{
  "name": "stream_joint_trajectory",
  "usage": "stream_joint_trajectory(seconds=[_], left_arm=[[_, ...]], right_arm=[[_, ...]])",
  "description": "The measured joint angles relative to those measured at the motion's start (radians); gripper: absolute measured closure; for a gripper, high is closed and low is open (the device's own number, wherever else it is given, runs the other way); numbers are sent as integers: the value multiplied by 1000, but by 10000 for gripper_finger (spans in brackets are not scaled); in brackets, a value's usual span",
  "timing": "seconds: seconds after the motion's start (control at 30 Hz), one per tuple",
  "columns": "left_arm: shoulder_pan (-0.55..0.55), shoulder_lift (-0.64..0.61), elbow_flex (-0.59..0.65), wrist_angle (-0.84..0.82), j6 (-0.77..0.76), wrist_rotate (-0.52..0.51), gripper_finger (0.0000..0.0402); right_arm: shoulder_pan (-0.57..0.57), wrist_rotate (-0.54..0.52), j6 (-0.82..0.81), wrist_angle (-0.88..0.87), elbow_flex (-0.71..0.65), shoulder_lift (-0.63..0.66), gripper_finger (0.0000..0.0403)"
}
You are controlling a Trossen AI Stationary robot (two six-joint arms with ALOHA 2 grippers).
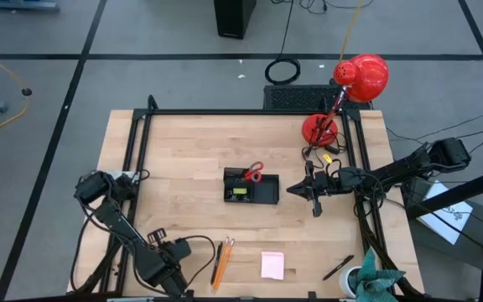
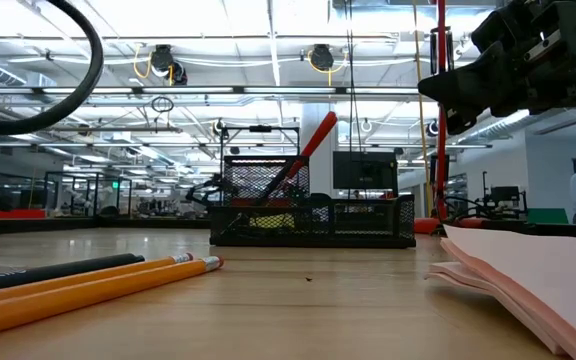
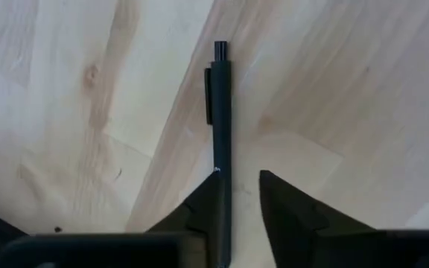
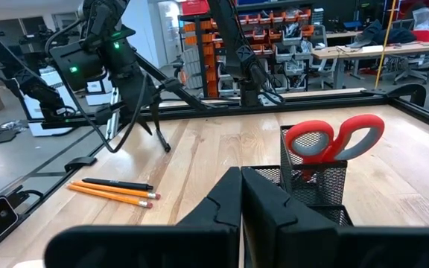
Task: Pick and place office supplies into organizer
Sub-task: Put the black pen into the black desk organizer
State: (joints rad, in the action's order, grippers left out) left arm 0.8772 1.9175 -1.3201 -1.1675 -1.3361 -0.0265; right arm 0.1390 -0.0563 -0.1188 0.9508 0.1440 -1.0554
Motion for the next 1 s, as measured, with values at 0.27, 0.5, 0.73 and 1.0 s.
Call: stream_joint_trajectory(seconds=[0.27, 0.5, 0.73, 1.0], left_arm=[[-8, 0, 2, 20, -11, -18, 223], [-9, -1, 40, 45, -47, -35, 204], [-8, -9, 144, 193, -54, -33, 228], [-8, -23, 253, 373, -54, -34, 276]], right_arm=[[0, 0, 0, 1, 0, 0, 399], [0, 0, 0, 1, 0, 0, 399], [0, 0, 0, 0, 0, 0, 399], [0, 0, 0, 1, 0, 0, 399]])
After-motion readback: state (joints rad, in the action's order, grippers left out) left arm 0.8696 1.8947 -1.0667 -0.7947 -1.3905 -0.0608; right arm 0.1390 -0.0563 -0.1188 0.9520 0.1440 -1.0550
